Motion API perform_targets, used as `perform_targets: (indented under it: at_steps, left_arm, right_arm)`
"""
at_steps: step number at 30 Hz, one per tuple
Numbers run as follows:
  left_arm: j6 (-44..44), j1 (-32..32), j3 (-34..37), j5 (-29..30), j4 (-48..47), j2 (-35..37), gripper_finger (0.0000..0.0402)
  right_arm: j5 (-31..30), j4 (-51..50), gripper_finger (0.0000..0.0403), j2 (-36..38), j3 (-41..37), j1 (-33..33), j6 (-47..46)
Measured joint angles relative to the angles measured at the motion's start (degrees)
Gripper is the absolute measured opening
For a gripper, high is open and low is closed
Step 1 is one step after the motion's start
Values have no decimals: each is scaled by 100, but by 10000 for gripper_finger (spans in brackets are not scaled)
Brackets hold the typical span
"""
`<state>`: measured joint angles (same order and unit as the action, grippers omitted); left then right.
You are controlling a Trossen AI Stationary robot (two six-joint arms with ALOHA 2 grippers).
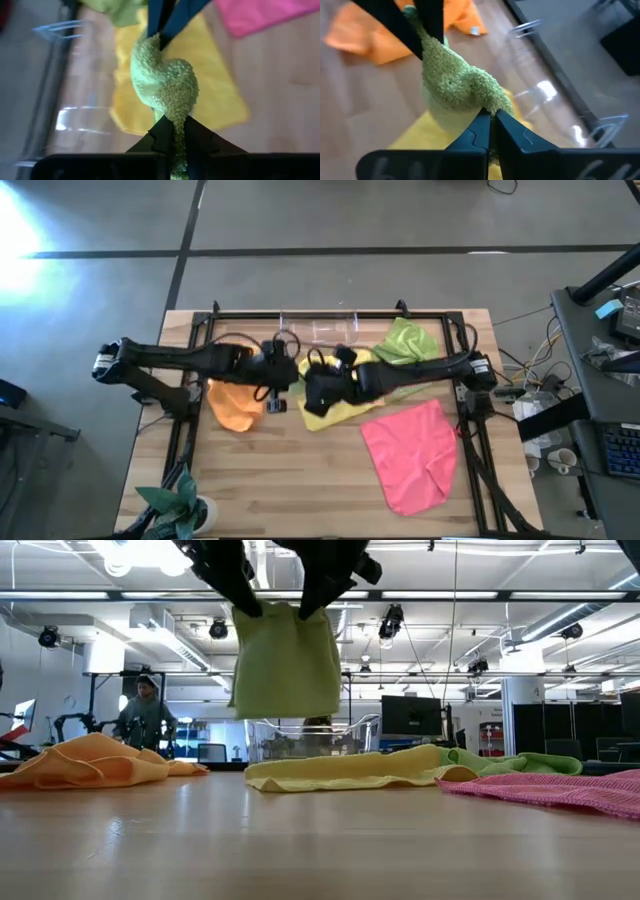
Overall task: Fold microfiber towels
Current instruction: Put the folded green microfiber cloth into the transparent bin
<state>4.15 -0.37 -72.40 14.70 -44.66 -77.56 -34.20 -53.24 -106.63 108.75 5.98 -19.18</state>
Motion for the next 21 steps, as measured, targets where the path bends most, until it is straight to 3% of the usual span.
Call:
perform_targets:
  at_steps: [6, 11, 21]
  left_arm:
    - [638, 1037, 54, 98, 580, -130, 15]
    - [701, 1754, -7, -221, 838, -306, 15]
    - [337, 1815, 4, -831, 819, -494, 15]
  right_arm:
    - [54, -109, 9, 2, 68, -712, 353]
    - [591, -142, 8, 2, 68, -1251, 453]
    - [1652, -232, 8, 142, 68, -1371, 730]
